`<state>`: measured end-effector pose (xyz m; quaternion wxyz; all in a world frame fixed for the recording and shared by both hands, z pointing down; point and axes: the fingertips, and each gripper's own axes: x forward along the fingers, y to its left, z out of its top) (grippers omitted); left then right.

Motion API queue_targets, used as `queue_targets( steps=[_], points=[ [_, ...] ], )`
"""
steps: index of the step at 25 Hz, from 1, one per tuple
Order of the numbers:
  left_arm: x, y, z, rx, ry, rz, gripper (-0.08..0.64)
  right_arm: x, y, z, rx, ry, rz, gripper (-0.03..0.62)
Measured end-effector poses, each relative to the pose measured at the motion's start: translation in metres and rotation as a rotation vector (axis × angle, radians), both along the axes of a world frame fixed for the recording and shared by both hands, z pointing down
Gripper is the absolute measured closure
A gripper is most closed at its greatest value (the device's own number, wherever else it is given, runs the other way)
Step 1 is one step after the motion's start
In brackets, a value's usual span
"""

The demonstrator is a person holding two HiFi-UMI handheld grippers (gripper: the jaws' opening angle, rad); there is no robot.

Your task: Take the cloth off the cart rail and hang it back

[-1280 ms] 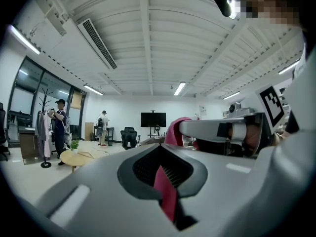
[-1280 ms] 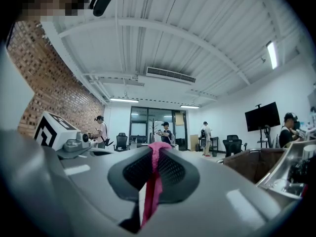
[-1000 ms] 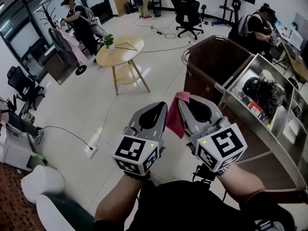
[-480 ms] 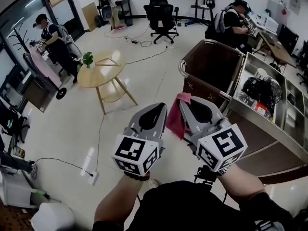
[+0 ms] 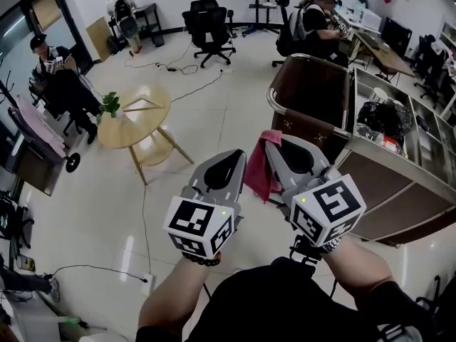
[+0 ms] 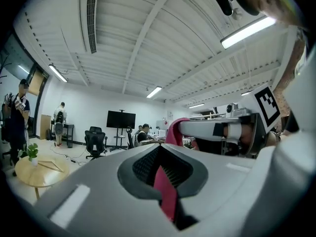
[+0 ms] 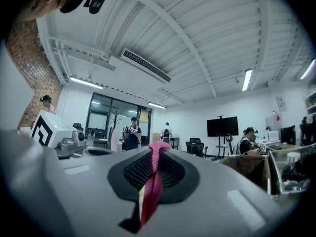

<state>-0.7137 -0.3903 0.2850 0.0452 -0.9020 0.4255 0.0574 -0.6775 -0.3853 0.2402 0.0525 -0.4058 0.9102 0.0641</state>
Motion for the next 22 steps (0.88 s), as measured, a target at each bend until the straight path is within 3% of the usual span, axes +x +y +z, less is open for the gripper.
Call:
queue_targets(
  steps=[7,16,22],
  points=[
    [-0.029,-0.024,-0.008,0.001,0.019,0.036,0.557,-0.032,-0.024,-0.01,-0.006,0.012,0.028,0.589],
    [-0.026,-0.074,0.01,-0.002,0.001,0.065,0.557,-0.036,-0.069,0.004,0.006,-0.007,0.039,0.589],
    [-0.022,-0.123,-0.007,0.002,-0.012,0.071,0.557,-0.032,-0.116,-0.006,-0.004,-0.023,0.044,0.589]
  ],
)
